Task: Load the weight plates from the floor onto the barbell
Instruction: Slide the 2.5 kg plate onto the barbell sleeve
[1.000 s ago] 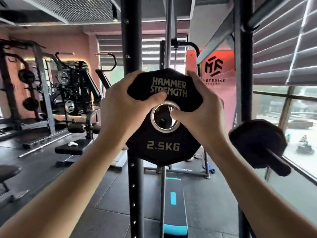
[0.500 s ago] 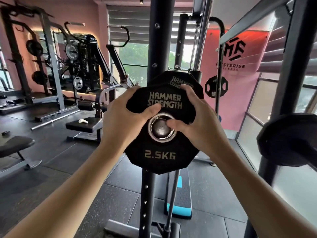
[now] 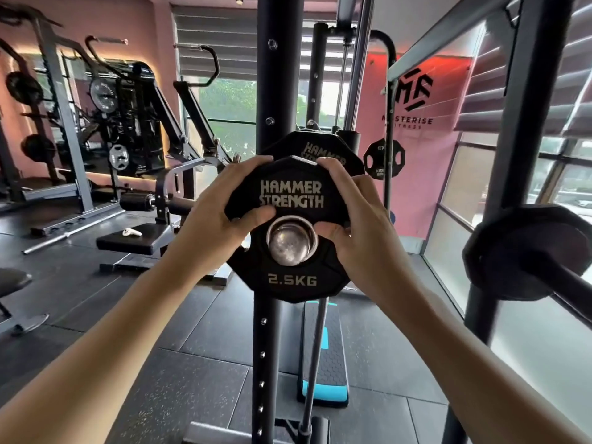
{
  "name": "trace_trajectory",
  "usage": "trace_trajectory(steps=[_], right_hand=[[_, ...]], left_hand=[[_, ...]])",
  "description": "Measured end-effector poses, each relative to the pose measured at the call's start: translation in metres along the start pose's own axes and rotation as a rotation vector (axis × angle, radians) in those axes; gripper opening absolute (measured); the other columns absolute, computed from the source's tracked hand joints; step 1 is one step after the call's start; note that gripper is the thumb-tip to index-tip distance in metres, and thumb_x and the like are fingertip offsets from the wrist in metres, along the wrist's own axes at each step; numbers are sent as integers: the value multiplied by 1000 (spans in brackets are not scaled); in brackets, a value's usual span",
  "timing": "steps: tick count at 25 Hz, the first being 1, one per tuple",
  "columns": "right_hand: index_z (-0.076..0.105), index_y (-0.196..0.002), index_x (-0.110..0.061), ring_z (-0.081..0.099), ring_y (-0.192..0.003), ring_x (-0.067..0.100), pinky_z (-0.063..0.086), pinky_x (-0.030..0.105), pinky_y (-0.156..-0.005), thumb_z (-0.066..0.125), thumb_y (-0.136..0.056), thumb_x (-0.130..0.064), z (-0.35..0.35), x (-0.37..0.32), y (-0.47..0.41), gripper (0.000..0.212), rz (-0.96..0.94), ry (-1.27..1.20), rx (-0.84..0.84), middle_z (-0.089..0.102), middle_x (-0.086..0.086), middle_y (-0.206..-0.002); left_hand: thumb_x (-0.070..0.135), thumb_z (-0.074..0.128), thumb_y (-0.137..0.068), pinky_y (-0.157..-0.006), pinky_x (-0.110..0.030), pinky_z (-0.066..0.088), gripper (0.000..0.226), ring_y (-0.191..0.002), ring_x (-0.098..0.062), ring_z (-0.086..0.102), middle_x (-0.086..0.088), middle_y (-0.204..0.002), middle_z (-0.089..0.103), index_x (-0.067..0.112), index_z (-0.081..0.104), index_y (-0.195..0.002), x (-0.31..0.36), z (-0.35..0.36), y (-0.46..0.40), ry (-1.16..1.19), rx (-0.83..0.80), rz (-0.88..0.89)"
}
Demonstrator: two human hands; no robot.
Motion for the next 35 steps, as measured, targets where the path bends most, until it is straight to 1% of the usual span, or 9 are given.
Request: trace_trajectory(steps=[3,4,6,8,11,16,24,31,35], right_hand=[[23,-158,-31,47,-122,23,51,43,-100,66,-90,1,9,14,-18,87,-23,137,1,40,0,-134],[18,-160,-25,43,-129,25,50,42,-103,68,-88,2,13,19,-24,92,-26,209,-14,36,3,-143],[2,-161,-14,27,-147,29,41,34,-109,77,-80,0,23,28,-33,112,-29,370,-59,15,8,-162],[-13,-159,-11,4,-156,29,28,37,-117,92,-66,-14,31,37,-35,141,-19,457,-81,-9,6,-168],[-17,-158,-12,-10,-156,29,15,51,-125,98,-50,-35,36,49,-39,159,-29,483,-55,-19,3,-168],[-6,-159,-11,-7,-156,33,19,55,-124,99,-52,-26,45,73,-64,150,-1,509,-25,-13,5,-169],[1,-158,-10,-3,-155,35,19,55,-123,97,-58,-22,58,103,-94,139,26,525,43,0,10,-168],[-4,-155,-19,-2,-156,35,21,57,-122,93,-64,-10,64,110,-98,133,24,565,73,3,11,-168],[-5,-159,-14,-8,-156,28,20,59,-122,95,-62,-18,55,104,-97,139,76,548,-64,-6,4,-169]], left_hand=[[9,70,-93,-102,-1,31,82,-120,24,37,10,-141,41,42,27,-155,-9,12,-20,-159,-149,41],[8,73,-90,-110,-5,25,93,-128,21,32,10,-149,32,42,18,-157,-11,18,-26,-226,-204,61],[10,80,-81,-122,-34,12,118,-151,-7,13,10,-164,2,39,-3,-160,-19,35,-34,-421,-307,70],[24,80,-80,-122,-54,1,126,-155,-25,-11,7,-166,-18,35,-19,-158,-29,47,-41,-626,-264,82],[53,64,-87,-120,-66,5,108,-155,-38,-4,-3,-167,-8,29,-13,-160,-38,57,-50,-708,-93,180],[71,30,-83,-122,-61,15,96,-154,-38,9,-7,-165,9,24,2,-162,-57,73,-73,-611,-72,105],[64,35,-82,-118,-64,28,92,-153,-37,17,-12,-160,20,23,8,-160,-82,89,-101,-559,-46,84],[59,32,-79,-122,-58,24,94,-153,-39,16,-17,-161,22,16,15,-162,-80,90,-104,-557,-62,85],[39,57,-84,-117,-62,30,89,-153,-36,19,-12,-163,21,22,16,-161,-66,80,-101,-559,-135,31]])
Point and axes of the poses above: each hand's wrist, its own y-axis away from the middle knuckle, its own z-axis out of the palm, x = y × z, the point moved 7 cm from there along -y, towards the middle knuckle
